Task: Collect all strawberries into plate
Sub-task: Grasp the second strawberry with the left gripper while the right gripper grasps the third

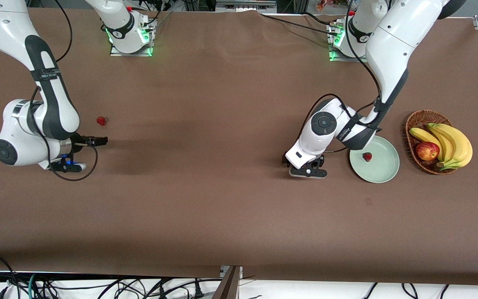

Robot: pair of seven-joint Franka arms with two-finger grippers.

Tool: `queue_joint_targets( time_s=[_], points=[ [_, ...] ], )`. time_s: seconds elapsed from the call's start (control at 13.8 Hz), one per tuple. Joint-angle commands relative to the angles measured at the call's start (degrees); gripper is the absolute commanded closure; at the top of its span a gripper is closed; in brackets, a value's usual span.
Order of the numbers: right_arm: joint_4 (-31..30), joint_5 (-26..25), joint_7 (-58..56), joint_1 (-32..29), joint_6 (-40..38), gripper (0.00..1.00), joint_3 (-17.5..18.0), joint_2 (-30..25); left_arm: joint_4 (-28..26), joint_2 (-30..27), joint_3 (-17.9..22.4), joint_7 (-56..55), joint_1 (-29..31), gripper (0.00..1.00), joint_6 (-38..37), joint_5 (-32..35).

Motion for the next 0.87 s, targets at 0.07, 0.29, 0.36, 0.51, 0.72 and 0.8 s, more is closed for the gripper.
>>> queue_joint_targets(
  time_s=[0.07, 0.29, 0.36, 0.51, 0.72, 0.8],
  points=[
    [-9.52, -2.24, -0.93, 0.16, 3.05, 0.0, -0.51, -3.81, 0.72, 1.58, -0.21, -1.2, 0.3, 0.09, 1.12, 2.24],
    [-12.61, -3.2, -1.02, 0.07, 4.02, 0.0, -1.38, -3.82, 0.63, 2.2, -0.3, -3.38, 0.3, 0.5, 2.52, 1.98],
    [-13.83, -3.29, -1.02, 0.07, 5.15, 0.0, -1.38, -3.82, 0.72, 2.2, -0.3, -4.1, 0.13, 0.71, 2.53, 1.98],
    [-15.34, -4.34, -1.11, 0.07, 6.3, 0.0, -1.47, -3.47, 0.72, 2.11, -0.3, -4.1, 0.39, 1.0, 2.53, 1.98],
    [-16.04, -4.88, -1.11, -0.01, 6.92, 0.0, -2.08, -3.2, 0.63, 1.67, -0.39, -3.67, 0.65, 1.0, 2.26, 1.98],
    [-16.57, -4.88, -1.19, -0.01, 7.88, 0.0, -2.52, -3.12, 0.63, 0.71, -0.39, -3.49, 0.74, 1.0, 1.57, 1.98]
  ],
)
